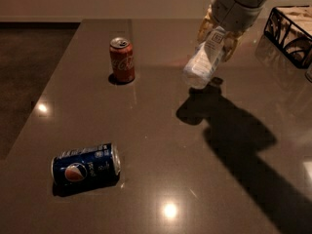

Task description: Place blue plastic bottle upright

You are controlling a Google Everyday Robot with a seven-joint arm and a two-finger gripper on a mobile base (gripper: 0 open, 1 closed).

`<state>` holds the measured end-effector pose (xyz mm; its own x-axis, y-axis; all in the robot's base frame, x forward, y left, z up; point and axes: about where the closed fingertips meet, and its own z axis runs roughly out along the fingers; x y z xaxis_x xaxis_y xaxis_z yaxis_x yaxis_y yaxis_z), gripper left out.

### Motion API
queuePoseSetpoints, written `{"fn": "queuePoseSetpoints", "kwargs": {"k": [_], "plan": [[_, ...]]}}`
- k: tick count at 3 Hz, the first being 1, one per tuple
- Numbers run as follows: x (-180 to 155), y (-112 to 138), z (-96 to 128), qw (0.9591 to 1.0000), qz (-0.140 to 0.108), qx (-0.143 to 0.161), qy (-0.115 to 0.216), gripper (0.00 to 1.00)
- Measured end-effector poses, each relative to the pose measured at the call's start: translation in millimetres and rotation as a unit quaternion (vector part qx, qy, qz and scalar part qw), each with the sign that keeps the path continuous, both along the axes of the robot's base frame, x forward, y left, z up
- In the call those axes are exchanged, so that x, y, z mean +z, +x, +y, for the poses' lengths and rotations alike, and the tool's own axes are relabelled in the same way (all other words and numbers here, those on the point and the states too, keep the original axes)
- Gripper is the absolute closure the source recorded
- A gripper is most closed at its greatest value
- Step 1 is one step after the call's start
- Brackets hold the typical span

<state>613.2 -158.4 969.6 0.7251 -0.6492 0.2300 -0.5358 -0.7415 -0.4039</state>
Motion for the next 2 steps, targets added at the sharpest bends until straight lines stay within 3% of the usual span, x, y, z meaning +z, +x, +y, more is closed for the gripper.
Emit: {"fn": "queuePoseSetpoints", "kwargs": {"k": [1, 2], "plan": [[2.9, 6.2, -6.4, 0.9996, -0.008, -0.007, 0.025, 1.00], [10.2, 13.3, -13.8, 0.9980, -0.037, 0.004, 0.052, 1.00]]}}
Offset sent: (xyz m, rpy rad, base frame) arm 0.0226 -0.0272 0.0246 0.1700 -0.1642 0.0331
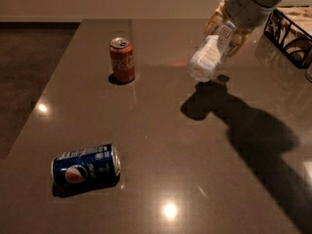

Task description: Place blue plastic bottle upright

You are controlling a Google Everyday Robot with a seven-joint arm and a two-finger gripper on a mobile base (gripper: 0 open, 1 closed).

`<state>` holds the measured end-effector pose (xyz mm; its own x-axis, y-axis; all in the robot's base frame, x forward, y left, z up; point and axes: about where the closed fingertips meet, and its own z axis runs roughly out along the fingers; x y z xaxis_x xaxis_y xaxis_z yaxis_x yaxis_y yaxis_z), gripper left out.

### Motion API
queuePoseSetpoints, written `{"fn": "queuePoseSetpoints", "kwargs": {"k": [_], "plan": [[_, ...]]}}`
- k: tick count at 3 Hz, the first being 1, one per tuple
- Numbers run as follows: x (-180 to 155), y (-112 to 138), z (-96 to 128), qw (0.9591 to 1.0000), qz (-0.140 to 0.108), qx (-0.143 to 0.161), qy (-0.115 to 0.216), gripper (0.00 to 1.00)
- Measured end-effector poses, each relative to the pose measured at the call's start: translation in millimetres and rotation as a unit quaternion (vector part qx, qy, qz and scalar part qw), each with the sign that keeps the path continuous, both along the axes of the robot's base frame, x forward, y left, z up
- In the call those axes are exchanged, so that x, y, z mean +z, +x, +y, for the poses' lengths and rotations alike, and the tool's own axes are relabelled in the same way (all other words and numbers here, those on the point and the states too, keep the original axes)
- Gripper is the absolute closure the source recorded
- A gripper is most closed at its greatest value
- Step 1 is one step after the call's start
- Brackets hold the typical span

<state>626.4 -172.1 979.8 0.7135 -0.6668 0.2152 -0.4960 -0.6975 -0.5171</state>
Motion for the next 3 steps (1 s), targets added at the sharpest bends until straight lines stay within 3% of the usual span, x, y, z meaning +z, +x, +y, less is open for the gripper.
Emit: {"fn": "queuePoseSetpoints", "kwargs": {"k": [1, 2, 3], "plan": [[7, 4, -5, 0.9985, -0.047, 0.024, 0.015, 1.00], [23, -2, -9, 0.9914, -0.119, 0.054, 0.010, 1.00], [37, -14, -10, 0.9791, -0.188, 0.075, -0.013, 1.00]]}}
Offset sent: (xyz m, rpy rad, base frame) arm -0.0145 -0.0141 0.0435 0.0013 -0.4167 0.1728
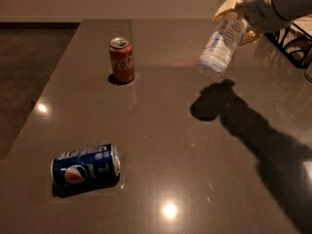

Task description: Place blue plastic bottle upright

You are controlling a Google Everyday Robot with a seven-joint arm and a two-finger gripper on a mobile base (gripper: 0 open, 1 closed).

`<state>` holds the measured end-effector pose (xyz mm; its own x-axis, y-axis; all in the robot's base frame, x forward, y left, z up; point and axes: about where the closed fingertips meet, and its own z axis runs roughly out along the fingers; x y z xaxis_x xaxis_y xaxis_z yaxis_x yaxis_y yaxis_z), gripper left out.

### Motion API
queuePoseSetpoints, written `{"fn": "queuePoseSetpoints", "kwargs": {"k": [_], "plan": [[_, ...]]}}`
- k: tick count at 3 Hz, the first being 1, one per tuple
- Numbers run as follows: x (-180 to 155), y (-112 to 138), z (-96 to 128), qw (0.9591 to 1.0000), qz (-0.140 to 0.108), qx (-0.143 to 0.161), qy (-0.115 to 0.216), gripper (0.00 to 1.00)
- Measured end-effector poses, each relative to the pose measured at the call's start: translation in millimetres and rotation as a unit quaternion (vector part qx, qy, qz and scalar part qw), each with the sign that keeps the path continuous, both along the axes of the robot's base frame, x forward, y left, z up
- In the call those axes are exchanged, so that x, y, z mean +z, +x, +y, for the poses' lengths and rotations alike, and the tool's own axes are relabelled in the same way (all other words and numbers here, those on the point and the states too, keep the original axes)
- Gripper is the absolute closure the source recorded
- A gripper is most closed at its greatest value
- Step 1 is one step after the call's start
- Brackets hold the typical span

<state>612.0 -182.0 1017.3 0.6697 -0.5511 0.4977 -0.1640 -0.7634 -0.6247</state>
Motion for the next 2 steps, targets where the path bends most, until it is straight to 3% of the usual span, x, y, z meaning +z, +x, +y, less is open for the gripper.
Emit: {"fn": "queuePoseSetpoints", "kwargs": {"k": [1, 2], "plan": [[-4, 5, 9, 0.9978, -0.059, 0.022, -0.023, 1.00], [-10, 6, 21, 0.9937, -0.096, 0.047, -0.035, 1.00]]}}
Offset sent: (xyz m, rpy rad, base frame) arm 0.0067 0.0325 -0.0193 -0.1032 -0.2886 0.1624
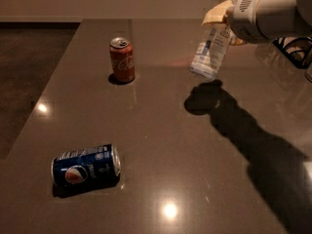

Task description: Place blue plastic bottle upright

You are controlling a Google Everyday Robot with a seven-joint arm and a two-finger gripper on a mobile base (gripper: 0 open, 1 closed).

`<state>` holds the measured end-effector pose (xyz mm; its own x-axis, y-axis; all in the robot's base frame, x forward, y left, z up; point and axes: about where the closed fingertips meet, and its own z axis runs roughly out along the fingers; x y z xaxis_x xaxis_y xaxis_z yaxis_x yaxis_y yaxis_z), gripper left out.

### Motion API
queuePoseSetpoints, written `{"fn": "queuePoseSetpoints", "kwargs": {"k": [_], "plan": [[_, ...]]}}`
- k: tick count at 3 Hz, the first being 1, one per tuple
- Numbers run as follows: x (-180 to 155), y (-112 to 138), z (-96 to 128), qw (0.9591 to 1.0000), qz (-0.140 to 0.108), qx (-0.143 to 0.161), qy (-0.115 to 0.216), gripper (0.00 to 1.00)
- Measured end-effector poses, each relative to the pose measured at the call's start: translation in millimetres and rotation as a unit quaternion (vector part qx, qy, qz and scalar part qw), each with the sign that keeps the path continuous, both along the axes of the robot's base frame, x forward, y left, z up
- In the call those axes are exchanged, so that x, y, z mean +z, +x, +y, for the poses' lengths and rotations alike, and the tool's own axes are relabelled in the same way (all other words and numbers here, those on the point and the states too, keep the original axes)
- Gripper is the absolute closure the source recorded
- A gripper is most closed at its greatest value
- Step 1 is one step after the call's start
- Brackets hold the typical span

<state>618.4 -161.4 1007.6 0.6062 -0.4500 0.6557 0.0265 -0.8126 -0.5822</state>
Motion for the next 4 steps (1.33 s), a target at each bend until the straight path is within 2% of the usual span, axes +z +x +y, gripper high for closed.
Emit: {"fn": "queuePoseSetpoints", "kwargs": {"k": [2, 3, 4], "plan": [[0, -15, 18, 0.9970, -0.062, 0.045, -0.009, 1.00], [-2, -18, 22, 0.9942, -0.091, 0.053, -0.021, 1.00], [-7, -22, 29, 0.9913, -0.119, 0.048, -0.030, 1.00]]}}
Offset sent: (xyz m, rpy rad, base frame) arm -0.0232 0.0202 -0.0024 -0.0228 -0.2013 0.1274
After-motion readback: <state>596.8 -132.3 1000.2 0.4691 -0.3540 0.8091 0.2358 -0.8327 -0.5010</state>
